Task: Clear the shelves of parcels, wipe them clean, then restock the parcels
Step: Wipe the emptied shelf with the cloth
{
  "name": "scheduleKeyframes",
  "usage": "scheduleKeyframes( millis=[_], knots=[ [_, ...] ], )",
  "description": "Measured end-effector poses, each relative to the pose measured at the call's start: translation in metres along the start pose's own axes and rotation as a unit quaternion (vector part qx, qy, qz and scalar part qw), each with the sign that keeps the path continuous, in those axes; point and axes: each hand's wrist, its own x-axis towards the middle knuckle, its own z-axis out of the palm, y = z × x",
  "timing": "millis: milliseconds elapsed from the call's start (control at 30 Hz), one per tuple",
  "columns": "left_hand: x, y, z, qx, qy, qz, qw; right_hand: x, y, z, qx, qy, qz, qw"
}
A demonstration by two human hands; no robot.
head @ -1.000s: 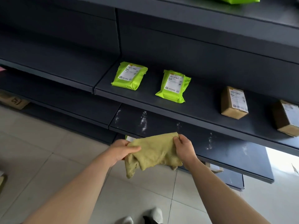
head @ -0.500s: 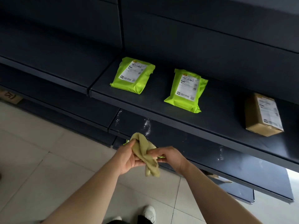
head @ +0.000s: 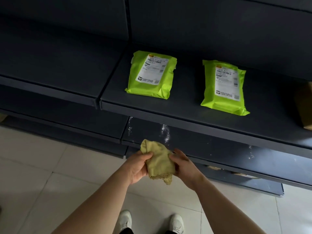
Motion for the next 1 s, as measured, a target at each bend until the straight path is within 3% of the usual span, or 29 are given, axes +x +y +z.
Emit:
scheduleKeyframes(
  millis=[67,267,400,567,633,667,733,800,833,933,1000],
  knots=[
    [0.013,0.004,-0.018,0.031,0.0,0.005,1.0,0.016,0.008,0.01,0.012,0.042,-0.036,0.998],
    [0.069,-0.007,-0.048,0.112,0.066,0.061,0.99,0.061,0.029,0.004,-0.137,0.142,-0.113,0.974],
    [0.127,-0.02,-0.055,0.156,0.069,0.083,0.982,0.113,0.036,-0.021,-0.243,0.203,-0.144,0.938],
    [0.208,-0.028,-0.065,0.29,0.071,0.169,0.939,0.19,0.03,-0.05,-0.342,0.27,-0.187,0.881],
    [0.231,-0.024,-0.076,0.386,0.08,0.224,0.891,0.216,0.031,-0.054,-0.428,0.287,-0.176,0.839],
    [0.24,-0.023,-0.084,0.441,0.091,0.26,0.854,0.227,0.034,-0.055,-0.5,0.315,-0.157,0.792],
    [0.259,-0.017,-0.108,0.536,0.168,0.362,0.744,0.252,0.041,-0.051,-0.605,0.361,-0.135,0.697],
    [0.271,-0.007,-0.138,0.591,0.284,0.431,0.62,0.272,0.049,-0.04,-0.617,0.347,-0.121,0.696],
    [0.276,-0.002,-0.155,0.598,0.334,0.438,0.582,0.282,0.054,-0.034,-0.613,0.339,-0.12,0.703],
    [0.289,0.008,-0.202,0.599,0.417,0.427,0.534,0.313,0.06,-0.016,-0.622,0.34,-0.162,0.687],
    [0.298,0.014,-0.221,0.617,0.418,0.404,0.53,0.328,0.057,-0.007,-0.624,0.331,-0.192,0.681]
  ],
)
